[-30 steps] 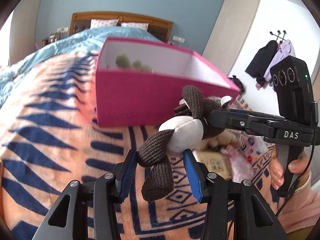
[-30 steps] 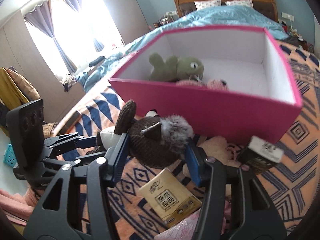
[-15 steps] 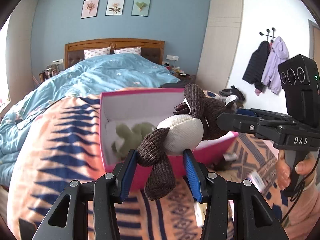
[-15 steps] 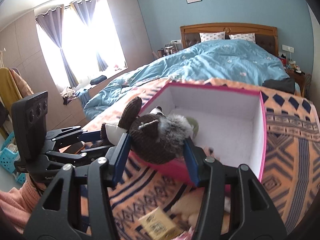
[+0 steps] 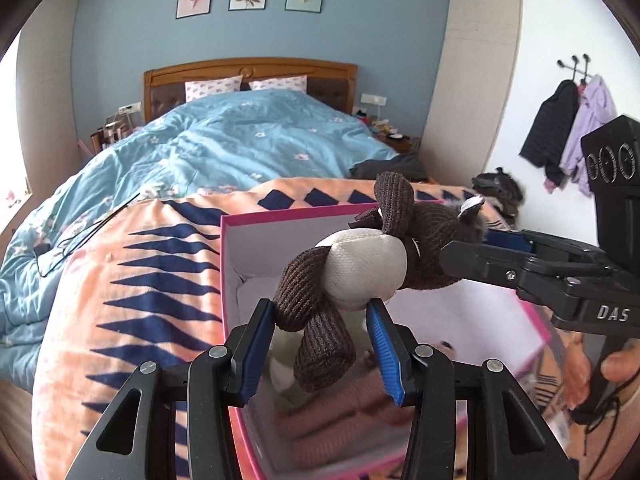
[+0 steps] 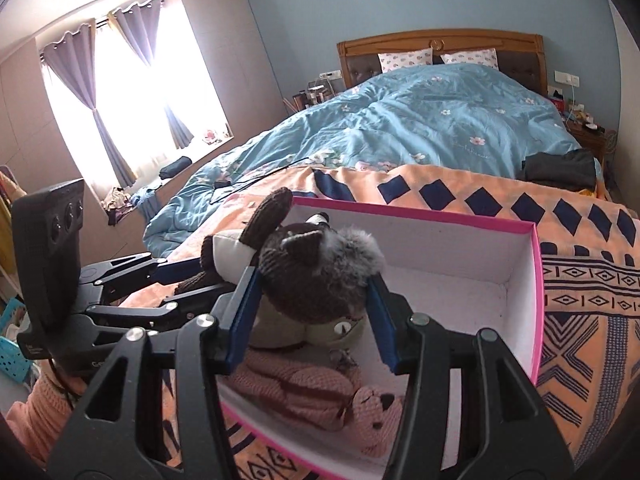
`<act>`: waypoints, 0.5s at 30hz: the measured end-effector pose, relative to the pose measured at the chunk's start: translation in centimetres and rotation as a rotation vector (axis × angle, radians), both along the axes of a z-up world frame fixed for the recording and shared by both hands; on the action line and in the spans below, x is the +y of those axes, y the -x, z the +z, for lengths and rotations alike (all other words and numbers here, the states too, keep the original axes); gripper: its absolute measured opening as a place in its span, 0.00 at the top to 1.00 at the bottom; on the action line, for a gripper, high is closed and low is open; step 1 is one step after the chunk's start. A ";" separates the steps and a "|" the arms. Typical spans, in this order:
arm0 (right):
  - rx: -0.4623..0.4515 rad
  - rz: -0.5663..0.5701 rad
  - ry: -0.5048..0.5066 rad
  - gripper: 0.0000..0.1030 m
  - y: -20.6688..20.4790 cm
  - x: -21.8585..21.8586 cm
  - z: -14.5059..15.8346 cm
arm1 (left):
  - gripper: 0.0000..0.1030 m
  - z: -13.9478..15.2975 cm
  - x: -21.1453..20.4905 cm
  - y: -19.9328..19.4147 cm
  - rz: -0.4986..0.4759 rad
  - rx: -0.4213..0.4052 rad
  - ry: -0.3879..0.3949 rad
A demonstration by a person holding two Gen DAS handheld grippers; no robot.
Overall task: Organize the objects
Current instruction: 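Carry the brown dog into the pink box and open the left gripper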
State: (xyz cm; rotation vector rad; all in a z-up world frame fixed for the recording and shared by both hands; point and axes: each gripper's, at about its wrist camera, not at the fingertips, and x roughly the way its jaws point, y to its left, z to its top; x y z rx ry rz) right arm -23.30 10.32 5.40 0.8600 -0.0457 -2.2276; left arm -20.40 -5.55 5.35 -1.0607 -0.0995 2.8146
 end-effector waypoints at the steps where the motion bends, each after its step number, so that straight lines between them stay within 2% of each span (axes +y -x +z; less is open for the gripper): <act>1: -0.007 -0.004 -0.007 0.47 0.6 -0.2 -0.2 | 0.53 -0.4 -0.1 0.8 0.010 -0.014 0.007; 11: -0.126 -0.040 -0.029 0.47 5.0 -1.8 -2.9 | 0.53 -3.3 -1.2 5.1 0.069 -0.125 0.050; 15: -0.169 -0.047 -0.044 0.47 6.1 -2.4 -3.9 | 0.53 -3.1 -1.6 5.4 0.090 -0.122 0.057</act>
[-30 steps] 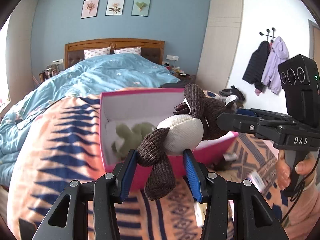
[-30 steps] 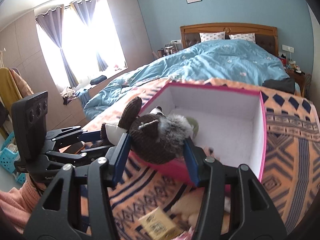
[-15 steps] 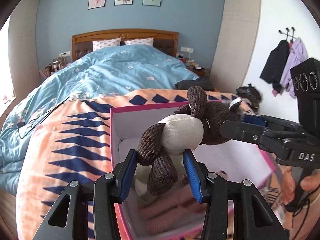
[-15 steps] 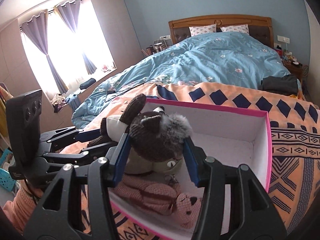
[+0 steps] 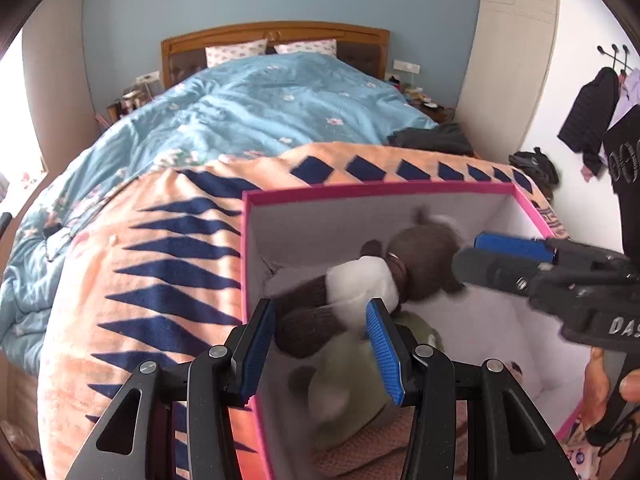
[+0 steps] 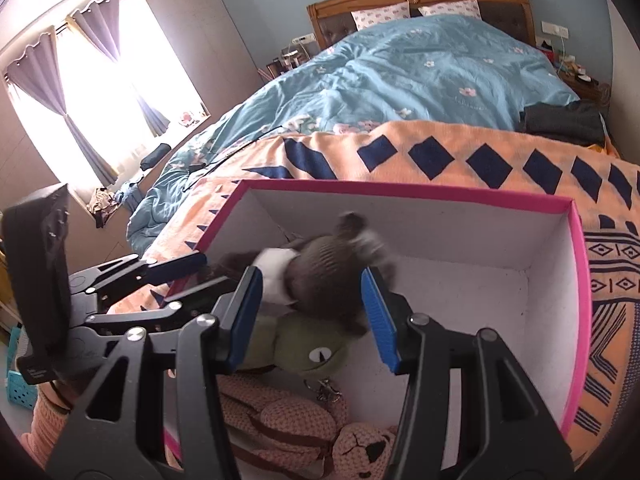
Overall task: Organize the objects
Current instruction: 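Carry the brown dog into the pink box and open the left gripper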
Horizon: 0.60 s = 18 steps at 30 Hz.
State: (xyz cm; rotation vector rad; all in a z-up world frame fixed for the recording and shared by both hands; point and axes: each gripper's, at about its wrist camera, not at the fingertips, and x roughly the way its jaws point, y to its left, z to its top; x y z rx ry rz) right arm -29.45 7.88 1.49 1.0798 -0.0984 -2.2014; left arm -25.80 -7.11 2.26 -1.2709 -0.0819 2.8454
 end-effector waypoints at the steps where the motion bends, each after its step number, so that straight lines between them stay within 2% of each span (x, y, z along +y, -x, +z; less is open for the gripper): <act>1: -0.007 -0.004 -0.008 0.47 0.2 -0.1 -0.2 | 0.53 0.2 0.0 0.0 0.006 0.007 0.013; 6: -0.017 -0.009 -0.011 0.47 0.4 -0.3 0.0 | 0.52 0.6 0.3 -0.9 0.010 0.036 0.024; 12: -0.017 0.000 0.012 0.47 -0.4 0.4 0.4 | 0.39 1.3 0.4 -2.8 -0.008 0.088 0.001; 18: 0.008 0.019 0.057 0.44 -2.6 1.9 1.5 | 0.29 3.0 0.8 -6.3 -0.041 0.181 -0.033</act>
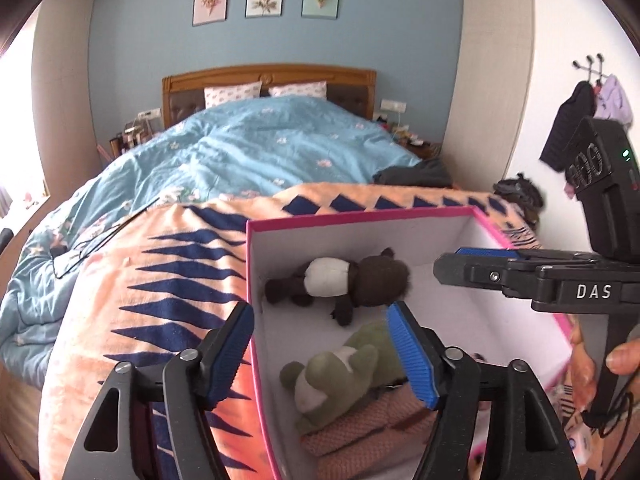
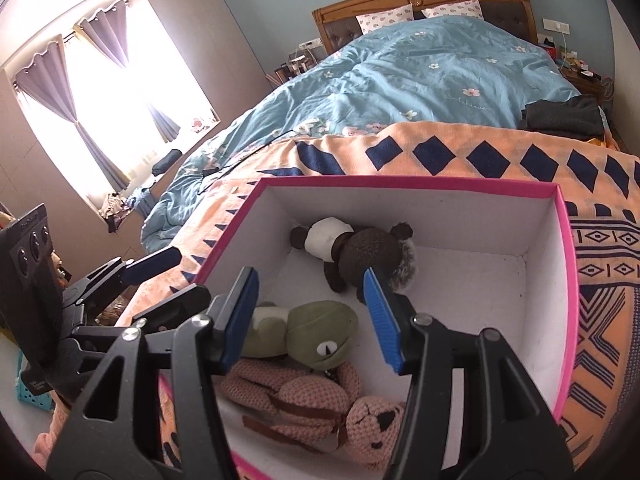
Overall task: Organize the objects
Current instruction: 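Carry the brown dog into the pink box and open the left gripper, then move the left gripper back to the remaining items beside the box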
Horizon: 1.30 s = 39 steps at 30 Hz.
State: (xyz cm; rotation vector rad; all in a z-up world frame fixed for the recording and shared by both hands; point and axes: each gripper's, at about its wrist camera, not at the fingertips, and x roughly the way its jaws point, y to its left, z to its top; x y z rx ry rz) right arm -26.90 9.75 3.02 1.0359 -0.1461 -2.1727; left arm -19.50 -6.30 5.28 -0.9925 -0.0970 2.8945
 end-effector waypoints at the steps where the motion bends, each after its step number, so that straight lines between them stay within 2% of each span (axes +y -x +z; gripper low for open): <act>1: 0.003 0.011 0.011 0.44 -0.6 0.3 0.2 | 0.29 0.2 0.1 -0.5 -0.008 0.012 -0.005; 4: 0.035 0.037 0.034 0.40 -2.6 1.3 1.2 | 0.24 1.2 0.7 -2.8 -0.035 0.068 -0.015; 9: 0.096 0.073 0.061 0.39 -6.6 3.4 2.4 | 0.19 2.6 2.0 -7.2 -0.097 0.161 -0.042; 15: 0.143 0.083 0.060 0.38 -11.4 6.9 2.6 | 0.18 2.2 4.4 -11.4 -0.189 0.202 -0.063; 18: 0.150 0.061 0.042 0.37 -13.3 8.8 2.0 | 0.18 1.4 5.9 -12.7 -0.226 0.195 -0.066; 25: 0.126 -0.011 0.010 0.37 -16.7 12.5 -1.2 | 0.18 -1.9 10.1 -14.2 -0.342 0.099 -0.095; 28: 0.089 -0.047 0.011 0.37 -17.8 14.1 -2.9 | 0.18 -3.5 11.8 -14.5 -0.388 0.047 -0.111; 31: 0.055 -0.094 0.011 0.37 -18.4 15.9 -4.2 | 0.18 -4.6 13.6 -15.0 -0.423 0.018 -0.080; 35: 0.007 -0.144 0.013 0.37 -18.9 17.7 -6.1 | 0.18 -5.7 15.7 -15.3 -0.482 -0.020 -0.079; 39: -0.026 -0.162 0.017 0.37 -19.3 18.6 -7.3 | 0.18 -6.5 17.1 -15.2 -0.501 -0.052 -0.073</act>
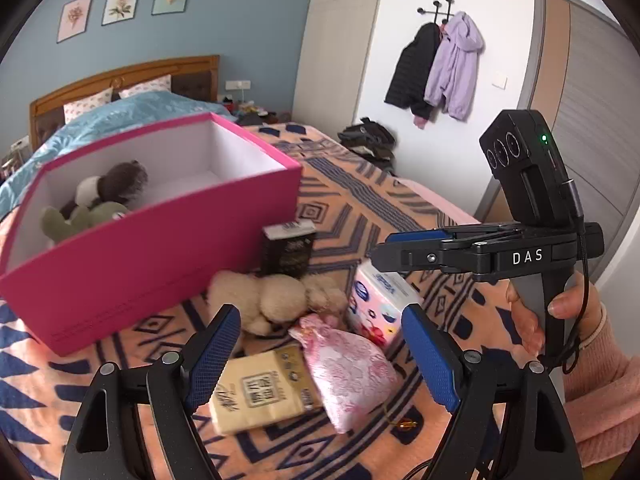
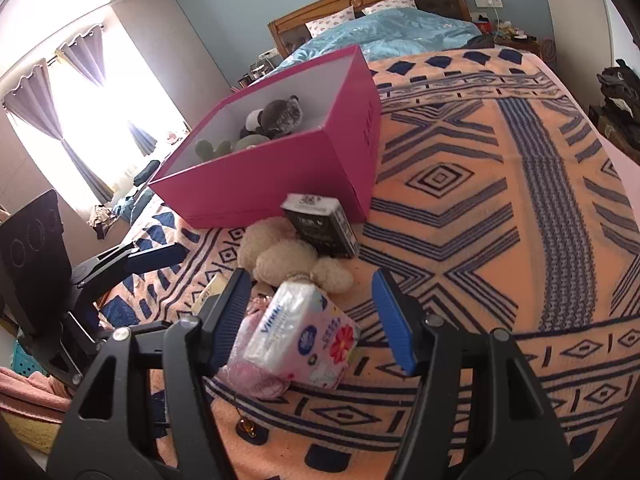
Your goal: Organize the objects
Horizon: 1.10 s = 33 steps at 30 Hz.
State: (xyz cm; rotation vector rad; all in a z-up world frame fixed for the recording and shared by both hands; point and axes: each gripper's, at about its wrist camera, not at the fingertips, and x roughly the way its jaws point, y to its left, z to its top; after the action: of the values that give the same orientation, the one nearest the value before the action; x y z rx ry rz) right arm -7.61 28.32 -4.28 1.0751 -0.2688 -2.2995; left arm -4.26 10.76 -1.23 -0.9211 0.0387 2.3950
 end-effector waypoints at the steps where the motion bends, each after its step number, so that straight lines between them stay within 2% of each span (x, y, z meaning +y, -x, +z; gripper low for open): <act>1: -0.005 -0.002 -0.001 0.37 0.0 0.1 -0.2 | 0.18 -0.2 0.3 0.1 -0.002 -0.009 0.000; 4: -0.011 -0.009 -0.017 0.37 -0.1 0.1 -0.6 | 0.18 -0.4 0.8 0.1 -0.010 -0.023 0.002; 13: -0.018 -0.040 0.031 0.37 0.1 1.2 -0.8 | 0.19 -0.7 3.6 0.4 -0.059 -0.054 0.010; 16: -0.023 -0.048 0.057 0.37 0.2 1.8 -0.7 | 0.28 -0.9 4.7 0.9 -0.070 -0.068 0.015; 21: -0.032 -0.068 0.084 0.37 0.3 2.8 -0.9 | 0.56 -1.5 5.3 1.9 -0.067 -0.125 0.017; 23: -0.038 -0.072 0.086 0.37 0.4 3.1 -1.1 | 0.62 -1.7 4.9 2.1 -0.062 -0.149 0.001; 28: -0.075 -0.058 0.115 0.37 0.7 3.5 -2.2 | 0.65 -2.1 2.3 2.1 -0.022 -0.189 -0.045; 33: -0.128 -0.033 0.133 0.37 0.7 3.1 -3.7 | 0.65 -2.4 0.7 1.9 0.003 -0.204 -0.057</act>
State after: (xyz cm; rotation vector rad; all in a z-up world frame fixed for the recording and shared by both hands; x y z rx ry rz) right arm -8.32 31.43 -8.03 1.1593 -0.4862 -2.2103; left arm -6.20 11.45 -3.58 -1.1337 -0.1075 2.2802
